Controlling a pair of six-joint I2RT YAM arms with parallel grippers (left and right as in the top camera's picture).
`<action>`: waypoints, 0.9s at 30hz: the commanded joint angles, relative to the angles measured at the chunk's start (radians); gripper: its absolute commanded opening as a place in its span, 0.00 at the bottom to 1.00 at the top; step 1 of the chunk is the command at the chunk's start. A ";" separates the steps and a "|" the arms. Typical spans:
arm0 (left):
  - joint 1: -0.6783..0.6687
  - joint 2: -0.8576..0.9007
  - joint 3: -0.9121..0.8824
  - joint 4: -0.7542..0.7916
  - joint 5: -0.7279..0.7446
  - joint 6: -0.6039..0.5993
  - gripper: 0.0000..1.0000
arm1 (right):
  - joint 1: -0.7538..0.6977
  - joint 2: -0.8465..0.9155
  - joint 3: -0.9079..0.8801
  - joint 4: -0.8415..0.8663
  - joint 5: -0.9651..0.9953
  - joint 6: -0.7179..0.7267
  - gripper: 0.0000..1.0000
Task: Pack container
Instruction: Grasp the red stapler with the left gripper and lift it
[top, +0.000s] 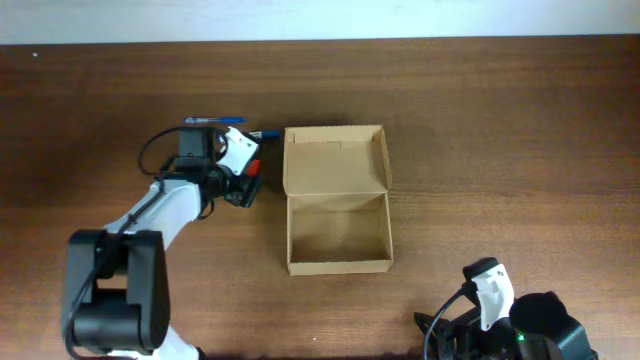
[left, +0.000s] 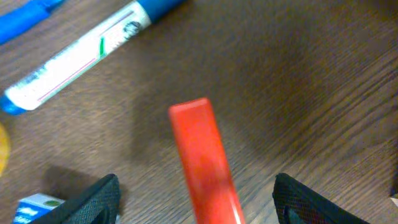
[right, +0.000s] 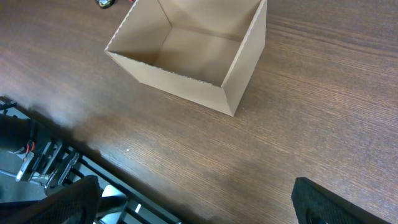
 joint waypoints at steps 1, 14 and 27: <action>-0.025 0.039 0.018 0.003 -0.074 0.013 0.77 | 0.008 0.005 -0.003 0.003 -0.005 -0.003 0.99; -0.032 0.051 0.018 0.026 -0.093 0.012 0.48 | 0.008 0.005 -0.003 0.003 -0.005 -0.003 0.99; -0.032 0.070 0.018 0.025 -0.092 0.012 0.35 | 0.008 0.005 -0.003 0.003 -0.005 -0.003 0.99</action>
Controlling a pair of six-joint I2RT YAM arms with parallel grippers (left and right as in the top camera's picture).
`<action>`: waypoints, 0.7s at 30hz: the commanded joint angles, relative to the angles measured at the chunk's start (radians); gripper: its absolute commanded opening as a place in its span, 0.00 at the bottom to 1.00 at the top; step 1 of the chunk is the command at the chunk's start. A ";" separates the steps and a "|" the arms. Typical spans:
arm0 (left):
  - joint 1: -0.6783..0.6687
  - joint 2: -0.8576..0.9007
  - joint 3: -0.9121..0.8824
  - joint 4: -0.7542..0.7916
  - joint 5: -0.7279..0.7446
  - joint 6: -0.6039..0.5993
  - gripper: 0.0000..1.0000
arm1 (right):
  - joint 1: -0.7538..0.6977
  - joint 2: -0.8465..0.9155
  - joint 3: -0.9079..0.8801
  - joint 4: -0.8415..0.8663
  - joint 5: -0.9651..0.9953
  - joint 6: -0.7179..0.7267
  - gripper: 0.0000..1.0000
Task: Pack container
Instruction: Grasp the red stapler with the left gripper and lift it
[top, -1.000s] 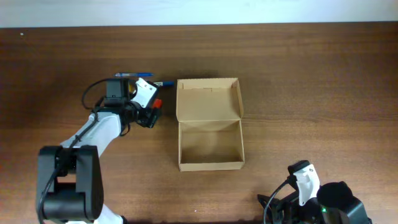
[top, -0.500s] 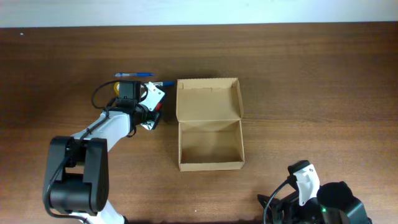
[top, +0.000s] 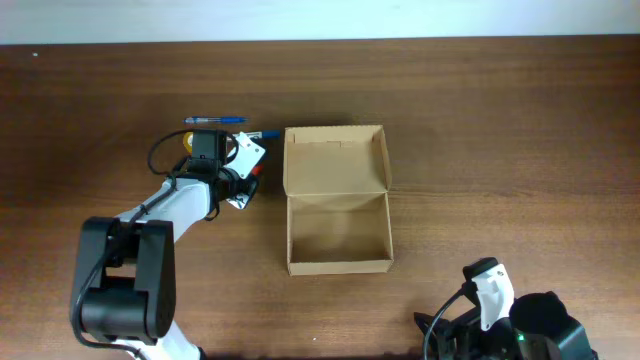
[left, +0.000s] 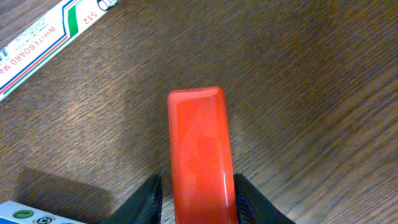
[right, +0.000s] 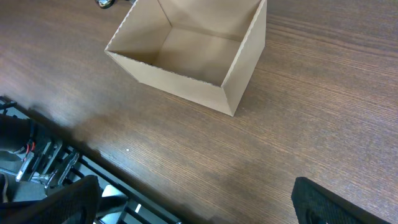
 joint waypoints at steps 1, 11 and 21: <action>0.000 0.021 0.018 0.002 -0.008 0.003 0.34 | 0.008 0.005 -0.003 0.003 -0.005 -0.003 0.99; 0.000 0.043 0.018 0.011 -0.007 0.003 0.12 | 0.008 0.005 -0.003 0.003 -0.005 -0.003 0.99; 0.000 -0.042 0.098 0.021 -0.042 -0.076 0.02 | 0.008 0.005 -0.003 0.003 -0.005 -0.003 0.99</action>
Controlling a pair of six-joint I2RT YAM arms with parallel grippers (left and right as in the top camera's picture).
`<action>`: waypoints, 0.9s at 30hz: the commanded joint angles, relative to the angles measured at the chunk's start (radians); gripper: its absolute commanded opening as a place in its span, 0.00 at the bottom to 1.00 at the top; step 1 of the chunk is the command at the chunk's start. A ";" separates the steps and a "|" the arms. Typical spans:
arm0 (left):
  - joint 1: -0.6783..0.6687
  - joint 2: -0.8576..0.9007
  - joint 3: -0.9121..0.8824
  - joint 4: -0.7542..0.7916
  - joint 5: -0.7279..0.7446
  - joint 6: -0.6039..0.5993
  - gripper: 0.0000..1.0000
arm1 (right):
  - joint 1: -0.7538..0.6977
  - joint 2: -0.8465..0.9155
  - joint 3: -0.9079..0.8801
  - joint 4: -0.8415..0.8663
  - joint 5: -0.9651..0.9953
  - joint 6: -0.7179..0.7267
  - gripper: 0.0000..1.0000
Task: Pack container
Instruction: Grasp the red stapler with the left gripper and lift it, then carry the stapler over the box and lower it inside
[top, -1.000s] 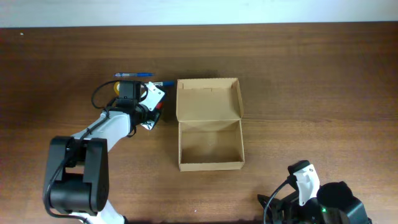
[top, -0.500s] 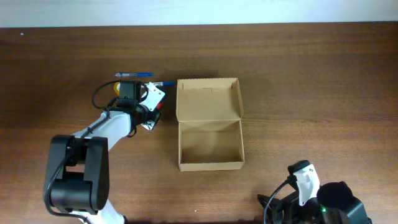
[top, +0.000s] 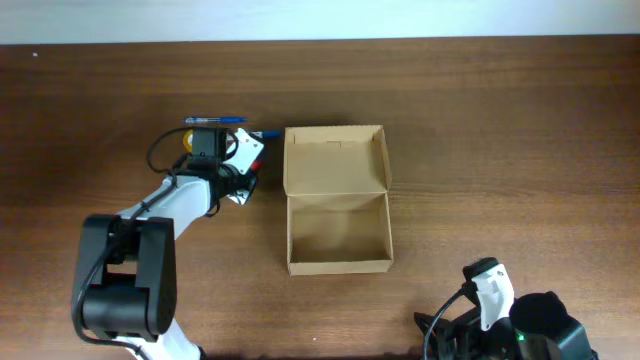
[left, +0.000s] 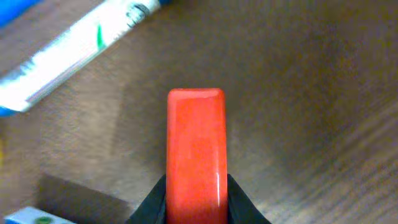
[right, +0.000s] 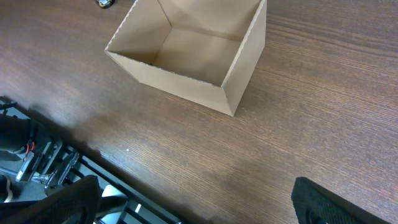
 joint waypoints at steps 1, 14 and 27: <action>0.000 -0.077 0.079 0.006 -0.021 -0.031 0.02 | 0.008 0.005 -0.003 0.003 -0.005 -0.003 0.99; -0.042 -0.441 0.135 -0.134 0.066 0.021 0.02 | 0.008 0.005 -0.003 0.003 -0.005 -0.003 0.99; -0.349 -0.515 0.135 -0.421 0.097 0.309 0.02 | 0.008 0.005 -0.003 0.003 -0.006 -0.003 0.99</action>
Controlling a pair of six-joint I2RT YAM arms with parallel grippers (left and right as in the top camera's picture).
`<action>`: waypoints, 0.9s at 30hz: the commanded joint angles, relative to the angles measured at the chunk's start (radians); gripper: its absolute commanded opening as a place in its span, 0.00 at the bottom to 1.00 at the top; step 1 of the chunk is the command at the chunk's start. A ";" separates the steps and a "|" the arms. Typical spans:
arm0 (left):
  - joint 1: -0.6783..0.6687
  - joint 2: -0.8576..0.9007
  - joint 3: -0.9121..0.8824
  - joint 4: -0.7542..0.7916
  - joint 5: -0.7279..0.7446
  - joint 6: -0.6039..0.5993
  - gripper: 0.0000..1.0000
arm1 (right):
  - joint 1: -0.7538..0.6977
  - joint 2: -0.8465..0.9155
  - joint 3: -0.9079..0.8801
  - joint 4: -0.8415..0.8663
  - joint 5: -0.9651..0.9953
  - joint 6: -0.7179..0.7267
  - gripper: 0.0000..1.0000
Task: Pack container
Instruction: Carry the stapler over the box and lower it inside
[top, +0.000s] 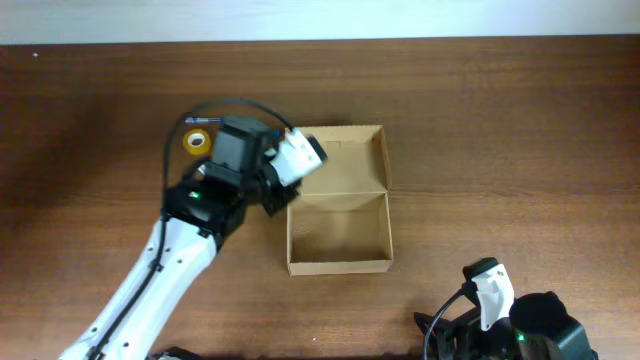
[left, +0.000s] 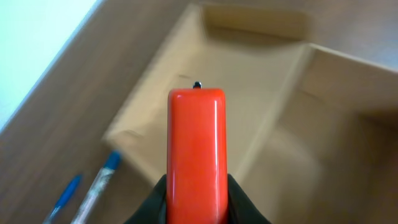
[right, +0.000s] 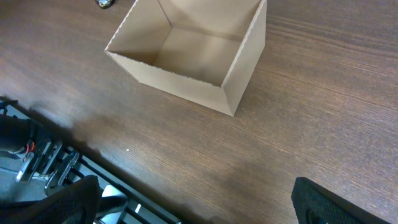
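Observation:
A glossy red oblong object (left: 196, 137) is clamped between the black fingers of my left gripper (left: 196, 202), which is shut on it and raised off the table. Beyond it lies the open cardboard box (left: 273, 118), its lid flap folded back. From overhead, the left wrist (top: 268, 165) hangs at the box's (top: 340, 238) left rear corner and hides the red object. My right gripper (right: 196, 205) stands open and holds nothing, low at the table's near edge, with the box (right: 186, 53) ahead of it.
A whiteboard marker with a blue cap (left: 94, 185) and a blue pen (left: 61, 198) lie on the table left of the box. A yellow tape roll (top: 197, 141) sits further left. The right arm's base (top: 500, 320) is at the front right.
My left gripper, shut on the red object low over the table by the marker, is now raised and further right, at the box's left rear corner. The right arm has not moved.
The red object lay on the table between my open left fingers, next to the marker. The fingers then stood close against its sides, then were shut on it. It is now held in the air before the open box.

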 joint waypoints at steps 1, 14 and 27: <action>-0.043 -0.021 0.012 -0.045 0.029 0.159 0.02 | 0.008 0.005 -0.003 0.003 -0.005 -0.003 0.99; -0.108 0.061 0.012 -0.097 0.175 0.217 0.02 | 0.008 0.005 -0.003 0.003 -0.005 -0.003 0.99; -0.140 0.167 0.012 -0.148 0.167 0.244 0.02 | 0.008 0.005 -0.003 0.003 -0.005 -0.003 0.99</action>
